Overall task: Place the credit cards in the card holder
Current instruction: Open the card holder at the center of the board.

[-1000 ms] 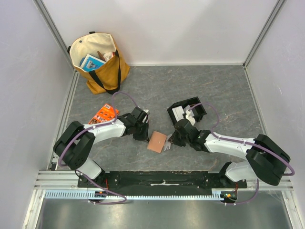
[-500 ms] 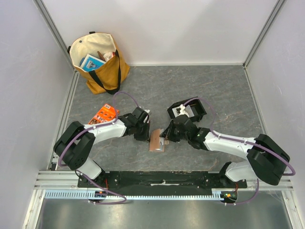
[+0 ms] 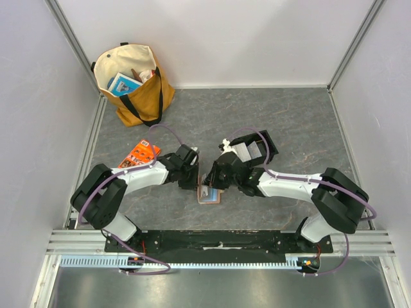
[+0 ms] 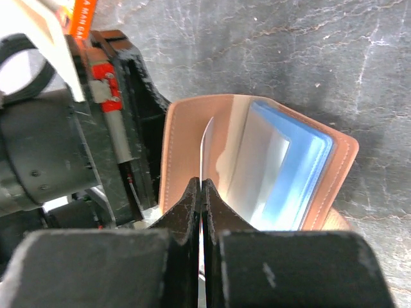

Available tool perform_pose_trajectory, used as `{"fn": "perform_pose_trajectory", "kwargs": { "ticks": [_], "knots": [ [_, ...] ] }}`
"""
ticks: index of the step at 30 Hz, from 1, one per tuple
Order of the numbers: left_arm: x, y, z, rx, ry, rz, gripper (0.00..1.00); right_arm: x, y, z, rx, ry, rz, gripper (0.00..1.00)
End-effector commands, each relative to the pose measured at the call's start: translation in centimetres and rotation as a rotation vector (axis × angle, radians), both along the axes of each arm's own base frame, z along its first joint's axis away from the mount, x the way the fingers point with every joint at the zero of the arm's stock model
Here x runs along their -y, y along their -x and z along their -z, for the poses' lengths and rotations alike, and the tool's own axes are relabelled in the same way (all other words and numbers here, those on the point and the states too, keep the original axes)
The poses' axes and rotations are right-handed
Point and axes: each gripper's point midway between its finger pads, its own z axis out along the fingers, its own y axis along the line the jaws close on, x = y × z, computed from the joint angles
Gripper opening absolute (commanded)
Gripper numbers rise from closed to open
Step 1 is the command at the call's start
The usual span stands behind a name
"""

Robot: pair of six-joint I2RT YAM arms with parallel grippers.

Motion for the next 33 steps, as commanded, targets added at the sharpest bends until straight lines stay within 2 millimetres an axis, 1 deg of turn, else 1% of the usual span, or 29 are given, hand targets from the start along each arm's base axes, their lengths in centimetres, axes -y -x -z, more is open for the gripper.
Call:
{"fn": "perform_pose_trajectory", "kwargs": {
  "ticks": [1, 2, 4, 7, 9, 11, 13, 15, 17, 18, 19, 21, 23, 26, 28, 30, 33],
  "knots": [
    [-1.0, -0.6, 0.2, 0.014, 0.012, -0.102, 0.02, -1.1, 0.2, 0.5, 0.04, 0.102, -0.043, 0.0],
    [-1.6, -0.7, 0.2, 0.017, 0.005, -0.128, 0.02, -0.9, 0.3, 1.1, 0.035, 0.15, -0.045, 0.0],
    [-2.7, -1.1, -0.3, 0.033, 0.019, -0.177, 0.02, -1.2, 0.6, 1.8, 0.029, 0.179, -0.061, 0.0],
    [-4.1, -1.6, -1.4, 0.053, 0.05, -0.222, 0.02, -1.6, 1.0, 2.8, 0.022, 0.214, -0.074, 0.0],
    [-4.7, -1.6, -2.0, 0.065, 0.047, -0.234, 0.11, -1.8, 1.0, 3.4, 0.023, 0.254, -0.083, 0.0],
    [-5.6, -1.7, -2.8, 0.084, 0.037, -0.261, 0.15, -1.8, 1.1, 4.2, 0.018, 0.3, -0.091, 0.0],
    [-5.9, -1.7, -3.8, 0.103, 0.058, -0.274, 0.3, -1.9, 1.3, 4.9, 0.01, 0.327, -0.1, 0.0],
    [-5.8, -1.6, -4.7, 0.11, 0.092, -0.276, 0.34, -2.1, 1.5, 5.6, 0.001, 0.343, -0.106, 0.0],
    [-5.6, -1.6, -6.3, 0.146, 0.142, -0.284, 0.53, -2.2, 1.5, 5.6, 0.007, 0.353, -0.105, 0.0],
    [-5.4, -1.5, -7.1, 0.169, 0.167, -0.283, 0.6, -2.1, 1.5, 5.7, 0.01, 0.359, -0.106, 0.0],
    [-5.3, -1.6, -8.0, 0.19, 0.195, -0.288, 0.64, -2.1, 1.4, 5.6, 0.013, 0.359, -0.104, 0.0],
    [-5.1, -1.7, -9.2, 0.215, 0.228, -0.296, 0.75, -2.2, 1.4, 5.7, 0.012, 0.36, -0.106, 0.0],
    [-5.1, -1.6, -9.9, 0.222, 0.247, -0.299, 0.78, -2.3, 1.4, 5.6, 0.012, 0.364, -0.11, 0.0],
    [-4.6, -1.5, -10.4, 0.227, 0.289, -0.295, 0.81, -2.4, 1.4, 5.6, 0.015, 0.366, -0.11, 0.0],
    [-4.6, -1.2, -9.7, 0.198, 0.274, -0.292, 0.81, -2.3, 1.3, 5.6, 0.014, 0.368, -0.107, 0.0],
    [-4.8, -0.6, -8.8, 0.157, 0.247, -0.28, 0.77, -2.3, 1.4, 5.7, 0.012, 0.368, -0.105, 0.0],
    [-5.8, 0.4, -7.6, 0.131, 0.197, -0.294, 0.75, -2.3, 1.3, 5.6, 0.013, 0.367, -0.103, 0.0]
  ]
}}
